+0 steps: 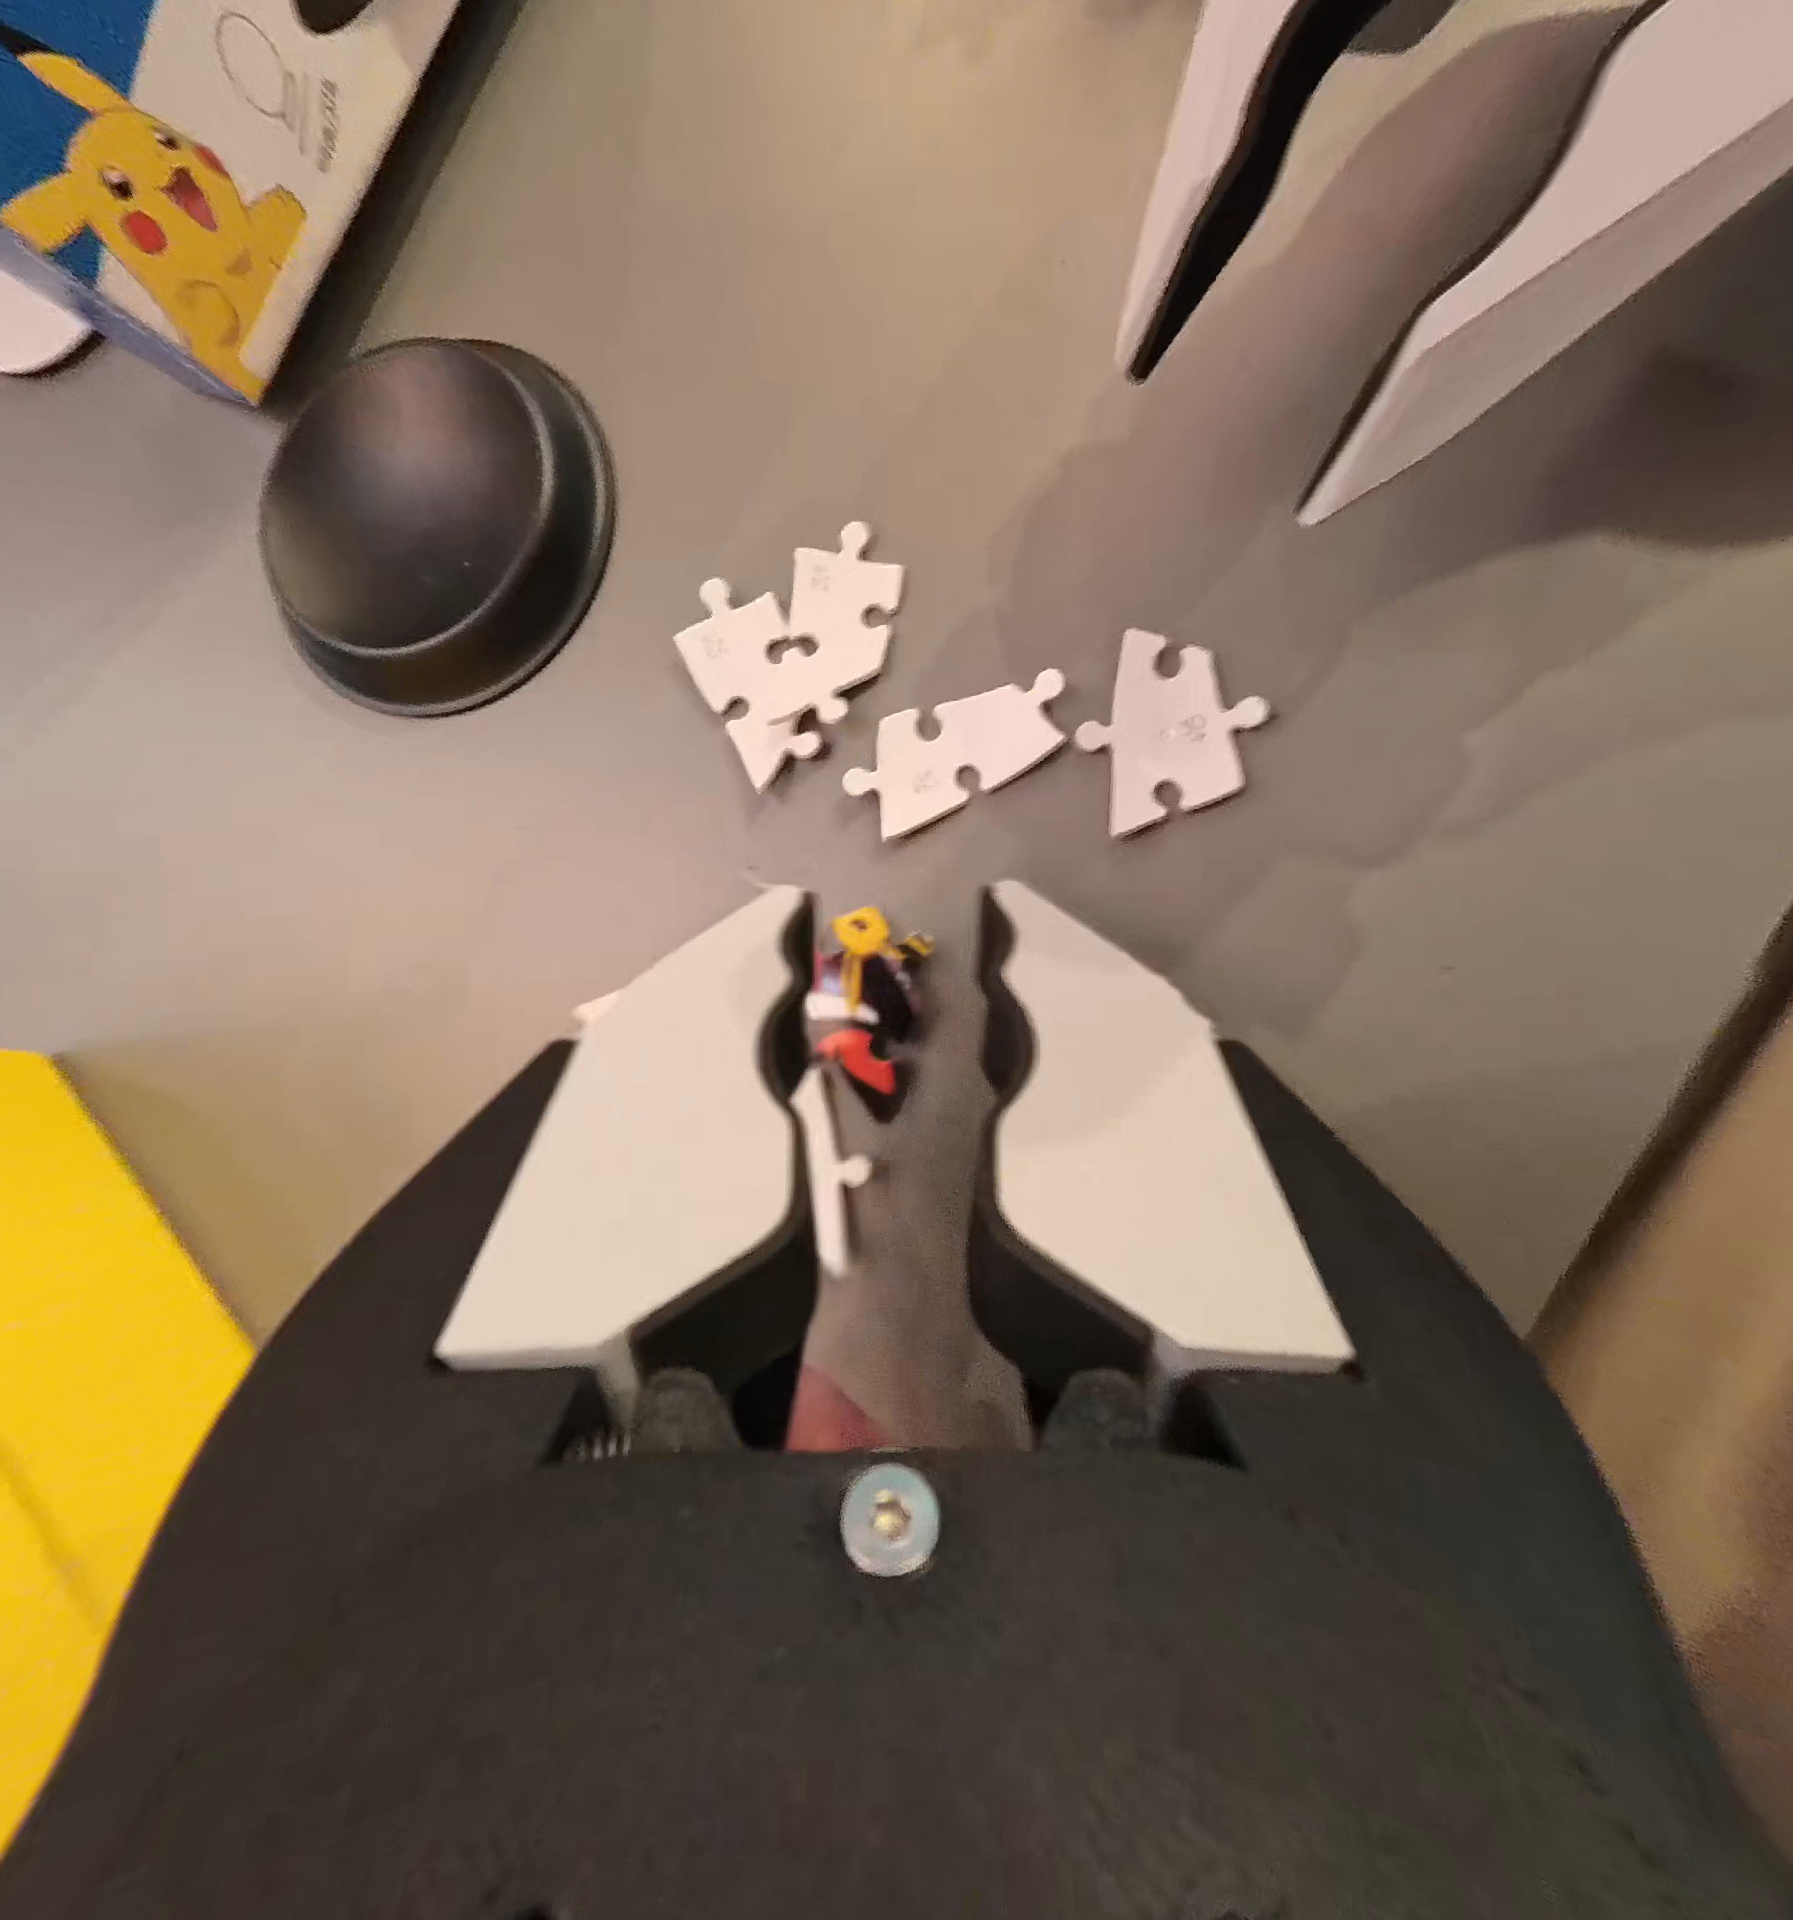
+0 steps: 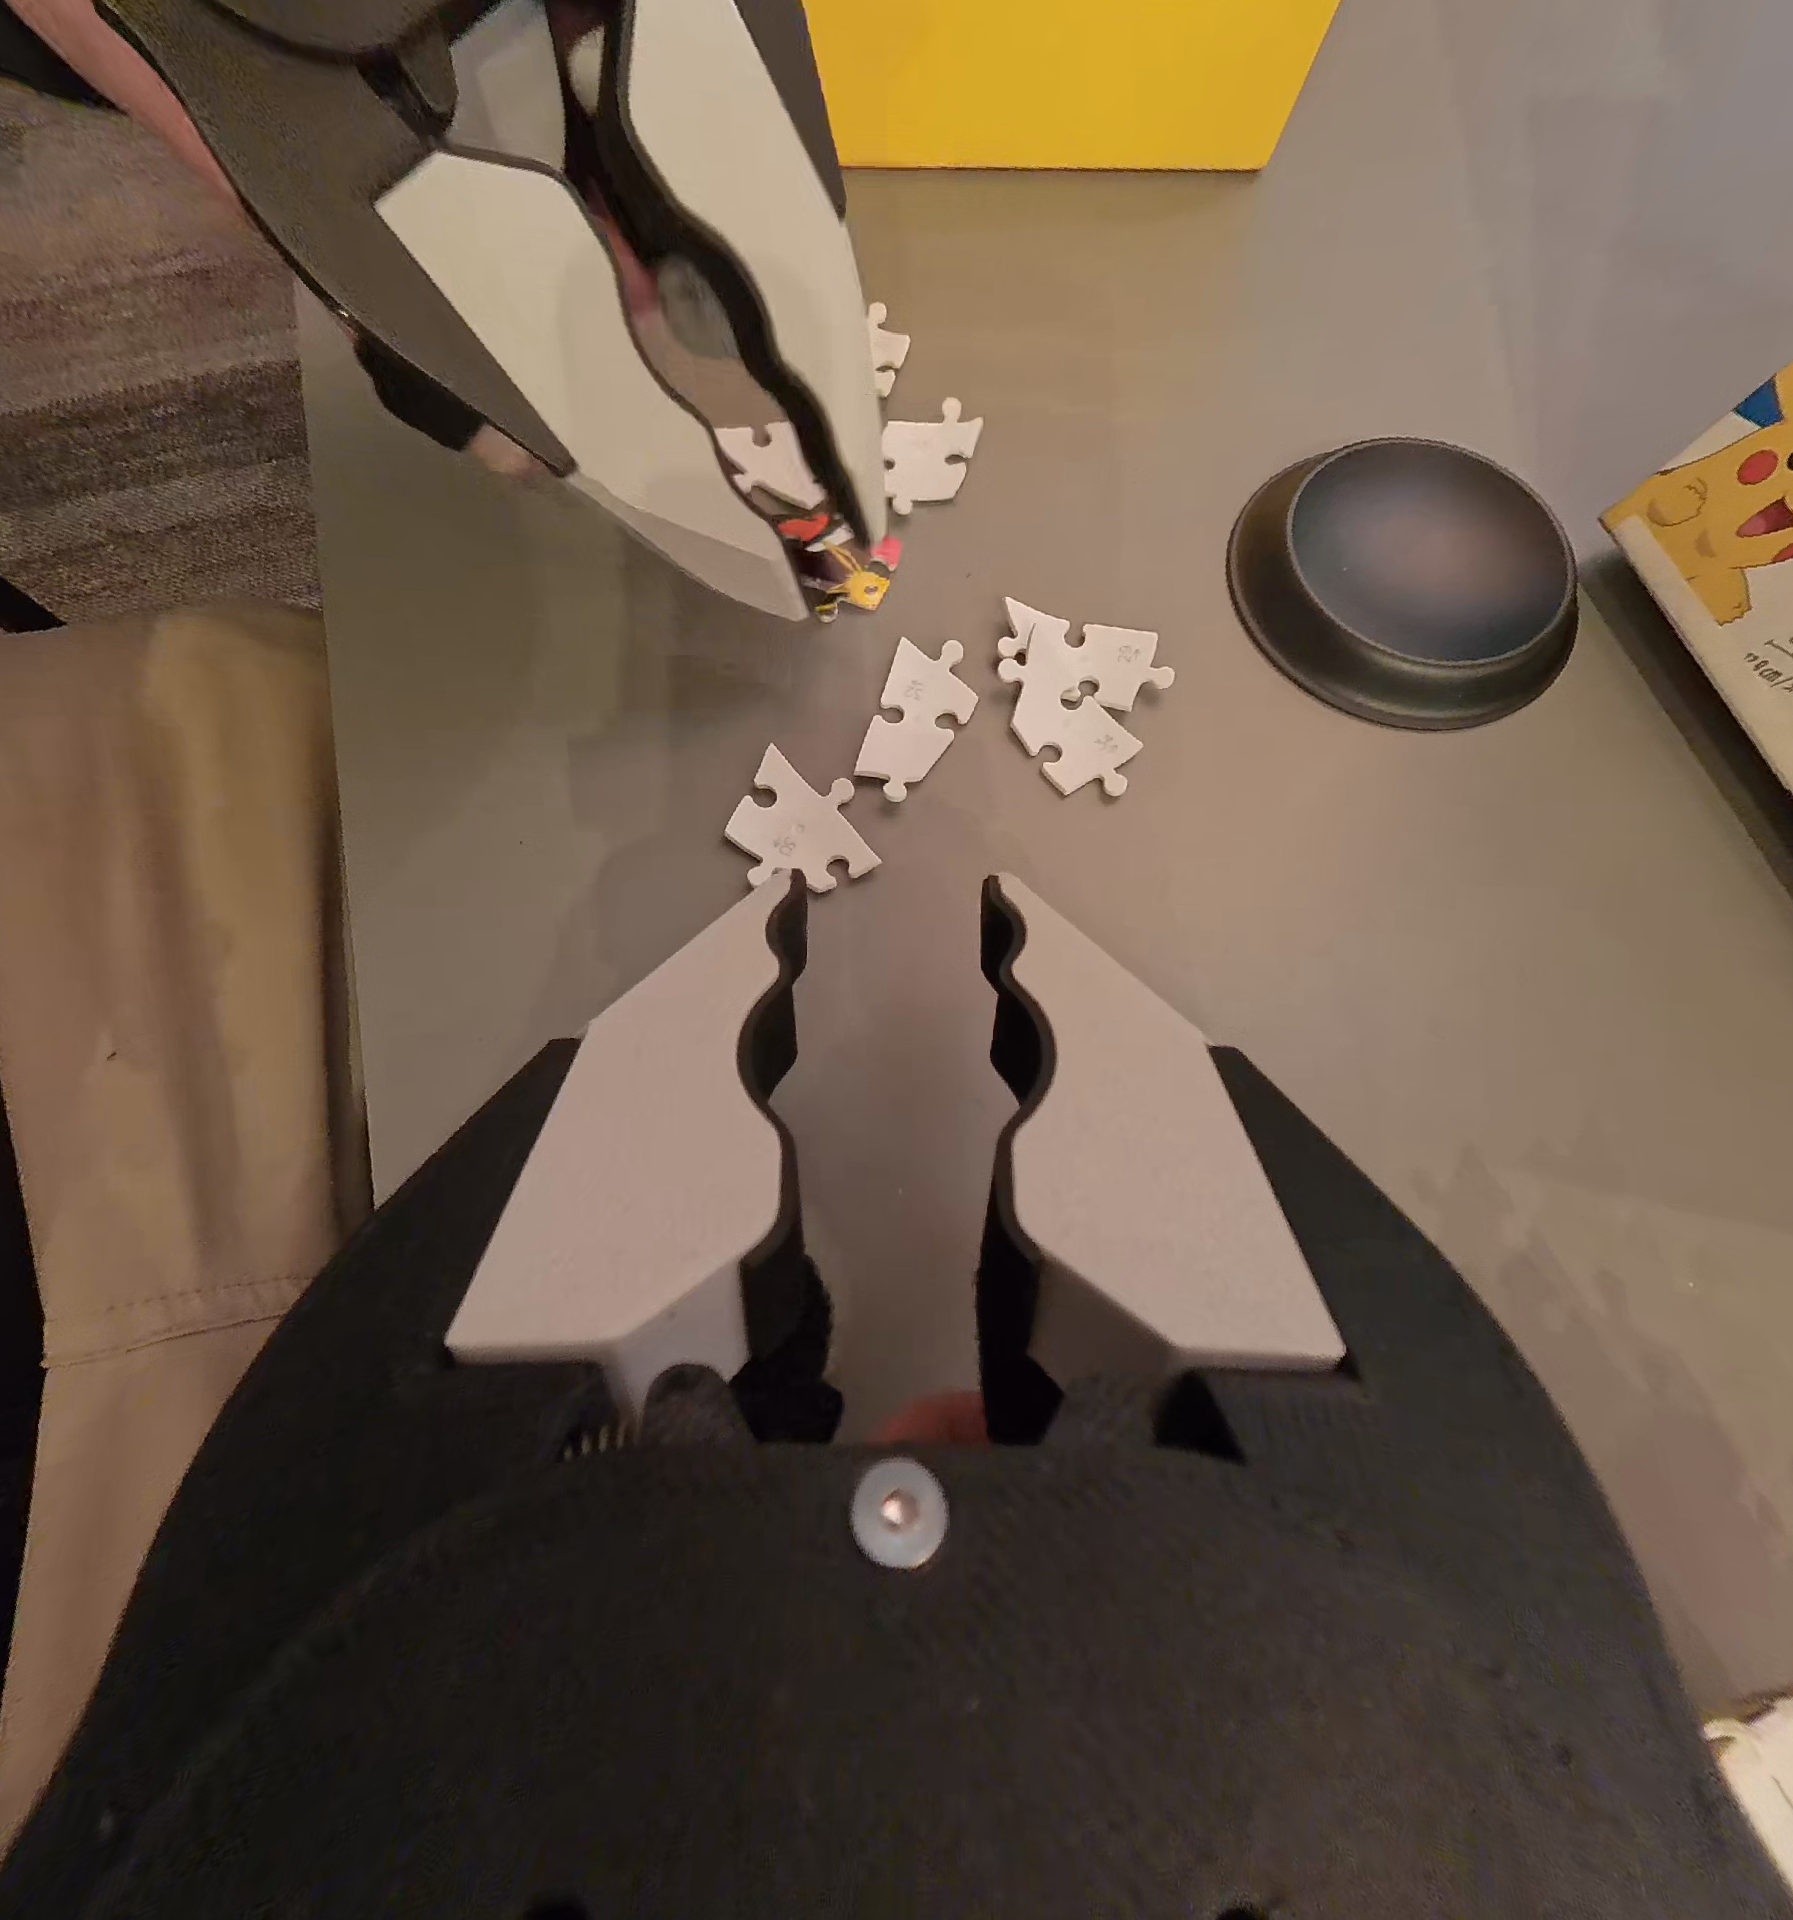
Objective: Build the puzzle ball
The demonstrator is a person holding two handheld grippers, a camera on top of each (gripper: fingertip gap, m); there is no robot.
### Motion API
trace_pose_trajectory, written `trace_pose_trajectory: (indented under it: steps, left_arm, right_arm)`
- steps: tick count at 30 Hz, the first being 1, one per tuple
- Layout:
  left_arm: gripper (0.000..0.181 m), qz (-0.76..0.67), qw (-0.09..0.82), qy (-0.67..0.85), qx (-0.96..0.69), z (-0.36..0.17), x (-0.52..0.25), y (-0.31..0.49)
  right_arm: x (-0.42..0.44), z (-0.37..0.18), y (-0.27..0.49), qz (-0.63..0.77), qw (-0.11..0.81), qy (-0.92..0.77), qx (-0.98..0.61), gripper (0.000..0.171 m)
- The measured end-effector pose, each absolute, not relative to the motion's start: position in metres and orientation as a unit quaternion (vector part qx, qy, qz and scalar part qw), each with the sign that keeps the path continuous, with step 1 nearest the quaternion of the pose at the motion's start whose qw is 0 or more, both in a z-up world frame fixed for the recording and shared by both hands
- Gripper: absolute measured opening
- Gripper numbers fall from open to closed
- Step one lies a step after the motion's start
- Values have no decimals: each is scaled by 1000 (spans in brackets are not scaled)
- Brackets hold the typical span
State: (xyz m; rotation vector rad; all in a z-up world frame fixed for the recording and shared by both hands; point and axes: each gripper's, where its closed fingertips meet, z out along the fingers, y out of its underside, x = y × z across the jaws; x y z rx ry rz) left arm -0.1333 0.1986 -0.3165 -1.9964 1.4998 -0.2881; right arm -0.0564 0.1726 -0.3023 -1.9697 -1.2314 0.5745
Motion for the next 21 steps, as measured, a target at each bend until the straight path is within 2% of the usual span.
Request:
trace_pose_trajectory:
  steps: [1,4,9,15,19,21]
  left_arm:
    - [39,-91,308,568,-758,-318,-138,201]
    - [45,-75,281,566,-771,-331,-147,203]
    - [24,-101,263,538,-794,-335,-150,200]
    - [20,-129,271,512,-805,-332,-148,202]
    - [0,-193,290,464,-814,-316,-141,207]
    - [0,-202,282,465,-815,-317,-141,204]
  right_arm:
    - [-56,-303,173,223,365,-478,-767,32]
    - [-56,-303,173,224,364,-479,-767,32]
    - [-56,-302,173,225,364,-478,-767,32]
    - [-58,-301,172,229,365,-479,-765,32]
    - [-58,-300,172,231,366,-477,-764,32]
    - [-58,-300,172,232,366,-477,-765,32]
